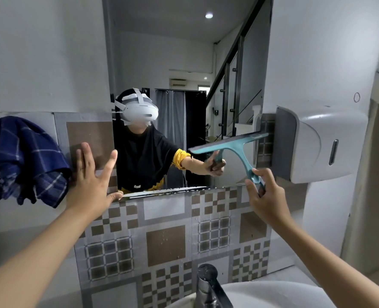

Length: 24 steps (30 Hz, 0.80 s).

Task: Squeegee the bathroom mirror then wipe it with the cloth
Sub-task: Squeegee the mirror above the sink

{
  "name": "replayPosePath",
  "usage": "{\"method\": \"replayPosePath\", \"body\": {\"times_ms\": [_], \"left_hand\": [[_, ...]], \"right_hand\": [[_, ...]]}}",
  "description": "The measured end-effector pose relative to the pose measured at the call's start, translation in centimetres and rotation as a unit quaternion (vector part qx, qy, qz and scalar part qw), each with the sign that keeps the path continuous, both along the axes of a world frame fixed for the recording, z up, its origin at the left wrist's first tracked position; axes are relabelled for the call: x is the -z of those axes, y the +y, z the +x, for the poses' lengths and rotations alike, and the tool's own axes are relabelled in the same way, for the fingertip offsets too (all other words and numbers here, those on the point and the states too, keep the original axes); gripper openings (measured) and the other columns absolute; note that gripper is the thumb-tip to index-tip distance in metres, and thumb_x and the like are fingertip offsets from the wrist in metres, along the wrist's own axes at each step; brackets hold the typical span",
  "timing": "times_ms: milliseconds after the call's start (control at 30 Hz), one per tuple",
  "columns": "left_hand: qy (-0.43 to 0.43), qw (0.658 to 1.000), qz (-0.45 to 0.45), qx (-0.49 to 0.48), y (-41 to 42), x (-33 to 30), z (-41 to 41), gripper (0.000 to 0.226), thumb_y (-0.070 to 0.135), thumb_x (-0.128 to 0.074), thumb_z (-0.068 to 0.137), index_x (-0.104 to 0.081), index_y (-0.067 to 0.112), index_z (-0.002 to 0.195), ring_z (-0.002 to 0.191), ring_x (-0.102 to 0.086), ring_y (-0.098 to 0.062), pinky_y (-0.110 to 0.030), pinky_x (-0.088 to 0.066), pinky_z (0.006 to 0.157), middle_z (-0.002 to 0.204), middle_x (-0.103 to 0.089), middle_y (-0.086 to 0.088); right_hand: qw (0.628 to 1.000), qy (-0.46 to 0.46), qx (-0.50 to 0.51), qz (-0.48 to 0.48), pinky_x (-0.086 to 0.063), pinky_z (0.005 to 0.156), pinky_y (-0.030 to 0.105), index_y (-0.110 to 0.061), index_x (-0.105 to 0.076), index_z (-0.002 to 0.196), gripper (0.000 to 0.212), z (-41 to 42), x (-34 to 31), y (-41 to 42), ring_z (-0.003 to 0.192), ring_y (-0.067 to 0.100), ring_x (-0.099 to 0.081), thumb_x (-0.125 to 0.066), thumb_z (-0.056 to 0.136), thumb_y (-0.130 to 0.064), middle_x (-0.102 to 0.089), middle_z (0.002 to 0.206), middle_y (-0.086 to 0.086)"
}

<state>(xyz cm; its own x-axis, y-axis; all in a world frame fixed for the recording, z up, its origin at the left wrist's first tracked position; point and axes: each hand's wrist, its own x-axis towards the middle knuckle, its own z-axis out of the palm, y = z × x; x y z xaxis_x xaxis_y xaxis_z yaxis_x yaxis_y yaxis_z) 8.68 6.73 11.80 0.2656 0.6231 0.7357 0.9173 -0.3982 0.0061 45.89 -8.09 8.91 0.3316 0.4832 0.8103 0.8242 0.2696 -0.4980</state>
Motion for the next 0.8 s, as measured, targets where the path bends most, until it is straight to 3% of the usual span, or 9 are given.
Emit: {"method": "replayPosePath", "body": {"times_ms": [167,267,400,500,633,800], "left_hand": [[-0.004,1.0,0.011,0.015,0.2,0.2,-0.2,0.118,0.045,-0.078,0.065,0.004,0.031,0.149,0.137,0.023,-0.039,-0.061,-0.044,0.09,0.15,0.033,-0.019],[-0.011,1.0,0.008,0.018,0.2,0.2,-0.2,0.119,0.044,-0.078,0.066,0.008,0.034,0.148,0.138,0.025,-0.038,-0.06,-0.045,0.092,0.149,0.036,-0.017],[-0.001,1.0,0.011,0.002,0.3,0.2,-0.1,0.119,0.049,-0.074,0.068,0.015,0.037,0.146,0.137,0.028,-0.037,-0.057,-0.044,0.097,0.147,0.04,-0.017],[0.001,1.0,0.012,0.001,0.4,0.2,-0.1,0.119,0.051,-0.073,0.069,0.016,0.036,0.146,0.138,0.025,-0.039,-0.056,-0.042,0.1,0.147,0.039,-0.018],[-0.002,1.0,0.017,0.008,0.4,0.4,0.0,0.118,0.051,-0.073,0.068,0.012,0.035,0.147,0.14,0.023,-0.04,-0.058,-0.036,0.104,0.148,0.036,-0.02],[0.005,0.999,0.036,0.012,0.6,0.6,-0.2,0.116,0.052,-0.072,0.069,0.013,0.034,0.147,0.139,0.022,-0.041,-0.055,-0.039,0.104,0.148,0.034,-0.022]], "right_hand": [[0.991,0.13,-0.037,-0.007,-0.032,0.036,0.017,-0.017,-0.045,0.104,0.013,-4.9,-1.1,0.1,0.04,0.004,-0.039,-0.055,0.095,-0.021,-0.049,0.06,0.002],[0.977,0.206,-0.051,-0.006,-0.038,0.038,0.022,-0.015,-0.042,0.105,0.015,-8.0,-2.0,0.4,0.047,0.014,-0.043,-0.052,0.097,-0.024,-0.052,0.069,0.006],[0.955,0.287,-0.075,-0.015,-0.041,0.036,0.026,-0.018,-0.037,0.109,0.017,-11.2,-2.3,1.3,0.04,0.014,-0.044,-0.048,0.099,-0.027,-0.054,0.073,0.013],[0.945,0.318,-0.079,-0.006,-0.049,0.038,0.037,-0.019,-0.035,0.108,0.017,-13.5,-2.6,1.8,0.045,0.019,-0.05,-0.047,0.098,-0.027,-0.055,0.074,0.014],[0.925,0.362,-0.115,0.009,-0.044,0.033,0.025,-0.017,-0.034,0.107,0.017,-16.4,-3.2,2.1,0.036,0.013,-0.048,-0.047,0.099,-0.023,-0.051,0.071,0.01],[0.918,0.361,-0.161,0.011,-0.043,0.033,0.026,-0.018,-0.034,0.107,0.019,-20.6,-2.8,2.8,0.035,0.018,-0.05,-0.05,0.099,-0.025,-0.048,0.064,0.009]]}}
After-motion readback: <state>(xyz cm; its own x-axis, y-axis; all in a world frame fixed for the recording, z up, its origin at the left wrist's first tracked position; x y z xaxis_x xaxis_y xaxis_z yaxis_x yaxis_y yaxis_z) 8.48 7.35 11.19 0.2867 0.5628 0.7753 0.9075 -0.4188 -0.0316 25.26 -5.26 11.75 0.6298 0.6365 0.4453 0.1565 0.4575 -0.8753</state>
